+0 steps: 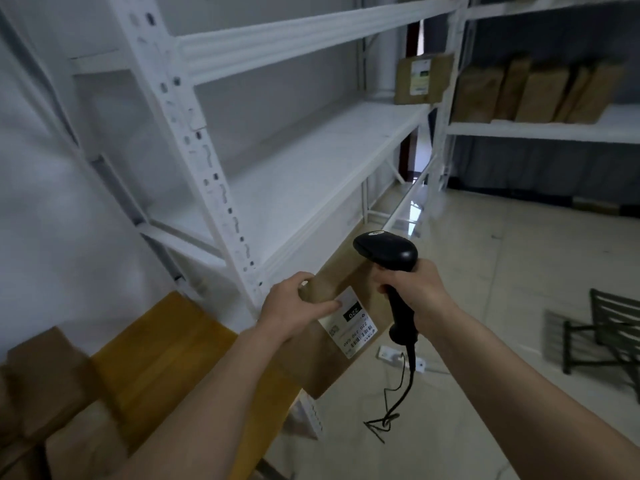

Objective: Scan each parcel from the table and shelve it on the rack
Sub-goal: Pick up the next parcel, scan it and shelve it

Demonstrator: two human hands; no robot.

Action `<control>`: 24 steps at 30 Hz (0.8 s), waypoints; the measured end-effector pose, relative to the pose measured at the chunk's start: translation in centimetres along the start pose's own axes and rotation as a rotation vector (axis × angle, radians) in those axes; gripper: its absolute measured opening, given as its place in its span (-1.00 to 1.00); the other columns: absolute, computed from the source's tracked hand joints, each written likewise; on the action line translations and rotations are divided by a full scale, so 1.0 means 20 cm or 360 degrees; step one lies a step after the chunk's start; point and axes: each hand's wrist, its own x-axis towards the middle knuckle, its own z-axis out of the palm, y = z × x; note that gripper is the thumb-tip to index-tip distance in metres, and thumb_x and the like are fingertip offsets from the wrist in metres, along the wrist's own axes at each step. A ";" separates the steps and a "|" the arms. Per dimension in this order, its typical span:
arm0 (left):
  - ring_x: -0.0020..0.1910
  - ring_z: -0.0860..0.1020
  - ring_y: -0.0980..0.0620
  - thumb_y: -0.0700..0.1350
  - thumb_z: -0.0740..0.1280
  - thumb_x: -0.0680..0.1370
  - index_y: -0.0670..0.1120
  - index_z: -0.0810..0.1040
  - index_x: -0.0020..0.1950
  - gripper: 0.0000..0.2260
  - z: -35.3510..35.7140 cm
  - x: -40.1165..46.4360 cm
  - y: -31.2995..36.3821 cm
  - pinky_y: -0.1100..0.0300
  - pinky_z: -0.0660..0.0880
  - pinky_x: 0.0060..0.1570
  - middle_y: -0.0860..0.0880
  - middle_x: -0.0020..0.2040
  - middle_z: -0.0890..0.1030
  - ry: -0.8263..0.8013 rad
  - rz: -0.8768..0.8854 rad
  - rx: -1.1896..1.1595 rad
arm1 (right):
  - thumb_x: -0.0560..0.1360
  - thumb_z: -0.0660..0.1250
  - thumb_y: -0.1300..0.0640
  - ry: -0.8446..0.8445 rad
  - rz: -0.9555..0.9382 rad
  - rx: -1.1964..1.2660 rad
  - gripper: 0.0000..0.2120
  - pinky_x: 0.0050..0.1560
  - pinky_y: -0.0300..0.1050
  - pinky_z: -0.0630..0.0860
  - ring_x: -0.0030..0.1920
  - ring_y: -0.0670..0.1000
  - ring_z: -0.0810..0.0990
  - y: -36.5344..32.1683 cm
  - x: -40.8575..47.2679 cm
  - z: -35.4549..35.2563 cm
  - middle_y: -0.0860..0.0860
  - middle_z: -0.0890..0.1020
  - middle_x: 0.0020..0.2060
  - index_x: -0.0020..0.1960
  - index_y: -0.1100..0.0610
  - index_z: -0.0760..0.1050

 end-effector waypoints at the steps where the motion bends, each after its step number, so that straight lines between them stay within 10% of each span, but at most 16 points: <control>1: 0.08 0.51 0.13 0.44 0.43 0.08 0.19 0.53 0.20 -0.26 0.05 0.06 0.07 0.26 0.45 -0.11 0.15 0.11 0.56 0.0003 0.0013 -0.0003 | 0.34 0.40 0.36 0.0018 -0.0006 0.0015 -0.91 -0.27 -0.05 0.46 -0.33 0.10 0.51 -0.02 0.05 -0.07 0.16 0.54 -0.37 -0.18 0.25 0.53; 9: -0.14 0.47 0.45 0.44 0.43 0.09 0.38 0.48 -0.04 -0.51 0.33 0.45 0.59 0.41 0.35 -0.28 0.37 -0.14 0.51 0.0106 0.0186 0.0013 | 0.37 0.42 0.35 0.0105 -0.0147 0.0113 -0.87 -0.12 0.02 0.57 -0.31 0.08 0.60 -0.20 0.46 -0.61 0.13 0.61 -0.37 -0.09 0.25 0.57; 24: 0.11 0.45 0.08 0.29 0.53 0.24 0.16 0.44 0.34 -0.29 0.39 1.34 1.13 0.07 0.44 0.08 0.15 0.15 0.50 0.0173 0.0430 0.0479 | 0.34 0.42 0.35 0.0145 -0.0282 0.0249 -0.82 -0.09 0.05 0.56 -0.24 0.11 0.56 -0.53 1.29 -0.95 0.17 0.58 -0.26 -0.08 0.21 0.55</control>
